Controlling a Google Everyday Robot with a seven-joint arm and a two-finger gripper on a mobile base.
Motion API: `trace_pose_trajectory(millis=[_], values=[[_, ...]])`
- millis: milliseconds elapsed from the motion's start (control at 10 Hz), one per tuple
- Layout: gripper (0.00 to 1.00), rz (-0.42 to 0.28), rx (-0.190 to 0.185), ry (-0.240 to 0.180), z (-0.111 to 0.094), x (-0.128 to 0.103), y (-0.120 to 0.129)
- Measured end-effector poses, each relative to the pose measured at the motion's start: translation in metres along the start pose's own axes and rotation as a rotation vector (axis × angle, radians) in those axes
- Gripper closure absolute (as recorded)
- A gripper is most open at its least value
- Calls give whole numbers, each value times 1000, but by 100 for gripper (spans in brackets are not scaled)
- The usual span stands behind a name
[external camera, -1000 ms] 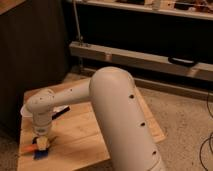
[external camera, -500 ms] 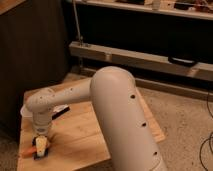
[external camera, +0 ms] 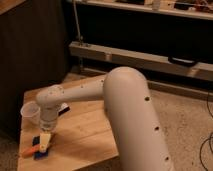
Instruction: Place the pepper on the white sponge
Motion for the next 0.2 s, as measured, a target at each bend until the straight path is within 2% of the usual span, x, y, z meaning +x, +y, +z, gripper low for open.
trace_pose_trajectory(millis=[200], values=[[20,36,12,-51,-12,11,-9]])
